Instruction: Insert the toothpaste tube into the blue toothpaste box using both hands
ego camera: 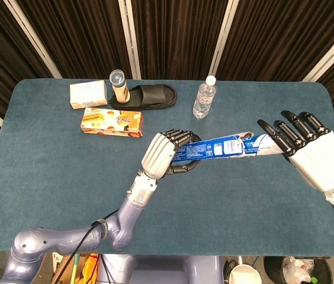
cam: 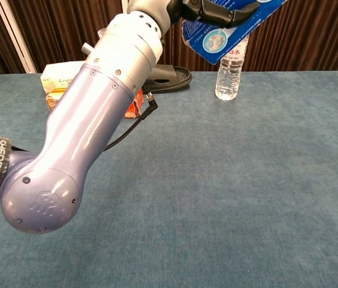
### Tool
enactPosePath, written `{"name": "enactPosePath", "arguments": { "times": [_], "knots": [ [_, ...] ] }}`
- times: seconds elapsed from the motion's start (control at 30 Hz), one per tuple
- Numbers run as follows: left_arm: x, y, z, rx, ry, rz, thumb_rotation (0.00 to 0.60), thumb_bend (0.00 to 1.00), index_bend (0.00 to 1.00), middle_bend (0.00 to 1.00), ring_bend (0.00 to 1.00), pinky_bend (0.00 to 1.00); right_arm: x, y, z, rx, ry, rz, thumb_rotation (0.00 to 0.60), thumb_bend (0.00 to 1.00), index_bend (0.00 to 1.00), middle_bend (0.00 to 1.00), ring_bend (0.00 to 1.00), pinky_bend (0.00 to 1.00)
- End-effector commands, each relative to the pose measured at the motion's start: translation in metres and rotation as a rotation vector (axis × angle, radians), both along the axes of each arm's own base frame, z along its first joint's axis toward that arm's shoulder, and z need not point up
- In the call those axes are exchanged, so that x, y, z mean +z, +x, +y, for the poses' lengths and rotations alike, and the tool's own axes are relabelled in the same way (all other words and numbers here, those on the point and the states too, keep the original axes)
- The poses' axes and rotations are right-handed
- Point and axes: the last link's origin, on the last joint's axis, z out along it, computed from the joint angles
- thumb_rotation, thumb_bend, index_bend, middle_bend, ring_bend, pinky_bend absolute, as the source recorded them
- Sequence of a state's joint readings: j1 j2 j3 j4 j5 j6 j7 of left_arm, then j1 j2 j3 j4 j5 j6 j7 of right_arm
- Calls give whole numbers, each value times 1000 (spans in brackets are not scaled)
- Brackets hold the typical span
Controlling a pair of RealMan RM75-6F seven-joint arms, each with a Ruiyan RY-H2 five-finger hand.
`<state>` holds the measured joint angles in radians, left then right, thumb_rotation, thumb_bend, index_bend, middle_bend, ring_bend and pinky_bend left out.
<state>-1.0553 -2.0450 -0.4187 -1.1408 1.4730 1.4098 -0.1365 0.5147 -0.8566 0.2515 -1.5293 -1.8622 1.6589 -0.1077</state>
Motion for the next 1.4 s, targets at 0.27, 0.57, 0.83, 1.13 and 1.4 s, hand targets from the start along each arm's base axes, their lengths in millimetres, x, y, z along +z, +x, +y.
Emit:
{"name": "enactPosePath", "arguments": {
  "times": [0.27,0.57,0.83,1.13,1.4],
  "knots": [
    [-1,10,1,-8,-9,-21,600,400,393,517,509,566,-2,3,0,3,23,-2,600,531,240,483,328,455],
    [-2,18,2,-5,-14,-61,600,401,388,515,505,566,1,2,2,-3,40,-1,600,466,46,434,286,341],
    [-7,25,0,-9,-27,-88,600,401,386,513,502,566,2,0,2,-15,31,22,600,408,0,285,144,230],
    [-12,23,-2,-11,-34,-111,600,401,380,506,496,566,4,1,1,-39,18,16,600,406,0,269,136,229],
    [-9,25,-5,-24,-26,-191,600,402,368,495,484,566,2,6,5,-6,24,11,600,407,0,269,136,229]
  ]
}}
